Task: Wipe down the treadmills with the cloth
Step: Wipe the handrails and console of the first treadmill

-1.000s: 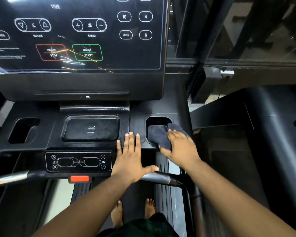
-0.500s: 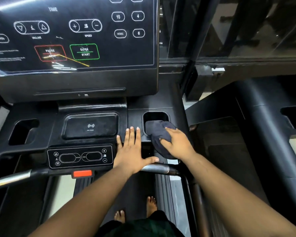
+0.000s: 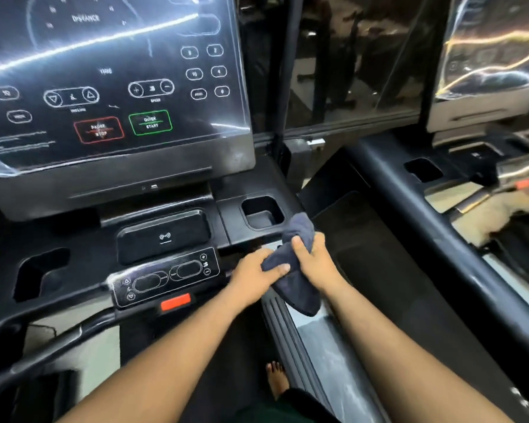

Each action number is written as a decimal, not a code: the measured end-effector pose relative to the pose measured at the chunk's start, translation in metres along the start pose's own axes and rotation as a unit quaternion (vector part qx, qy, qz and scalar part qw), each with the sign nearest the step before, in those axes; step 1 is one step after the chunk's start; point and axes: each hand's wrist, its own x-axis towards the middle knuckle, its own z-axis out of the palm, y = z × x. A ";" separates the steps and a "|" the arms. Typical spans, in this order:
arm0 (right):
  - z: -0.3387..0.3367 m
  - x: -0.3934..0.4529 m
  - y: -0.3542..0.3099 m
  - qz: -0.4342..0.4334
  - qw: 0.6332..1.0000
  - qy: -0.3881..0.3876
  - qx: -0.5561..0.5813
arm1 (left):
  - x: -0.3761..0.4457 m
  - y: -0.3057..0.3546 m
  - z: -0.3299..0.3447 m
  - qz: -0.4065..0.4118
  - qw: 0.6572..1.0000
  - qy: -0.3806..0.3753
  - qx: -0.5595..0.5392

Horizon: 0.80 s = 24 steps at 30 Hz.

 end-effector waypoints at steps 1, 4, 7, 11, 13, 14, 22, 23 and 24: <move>-0.002 -0.015 -0.001 0.015 1.000 0.008 0.004 | -0.011 0.000 -0.002 0.005 0.999 -0.008 -0.039; -0.012 -0.054 0.007 0.080 0.992 0.055 -0.077 | -0.035 0.001 -0.008 -0.018 0.987 -0.035 -0.159; -0.028 -0.091 0.028 0.128 0.965 0.087 -0.210 | -0.050 -0.005 -0.009 -0.038 0.974 -0.049 -0.220; -0.037 -0.137 0.045 0.057 0.978 0.141 -0.142 | -0.075 -0.010 0.004 -0.018 0.975 -0.118 -0.187; -0.036 -0.155 0.042 -0.024 0.995 0.077 -0.063 | -0.087 -0.006 0.015 0.018 0.968 -0.181 -0.175; -0.035 -0.167 0.037 -0.056 0.998 0.005 -0.034 | -0.092 -0.003 0.021 0.027 0.962 -0.204 -0.181; -0.064 -0.198 0.054 -0.031 0.999 -0.030 0.005 | -0.105 0.009 0.047 -0.027 0.933 -0.163 -0.321; -0.069 -0.198 0.052 -0.024 0.999 -0.018 0.015 | -0.105 0.007 0.051 -0.053 0.929 -0.163 -0.329; -0.075 -0.200 0.048 -0.020 1.000 -0.003 0.016 | -0.106 0.006 0.057 -0.075 0.925 -0.187 -0.321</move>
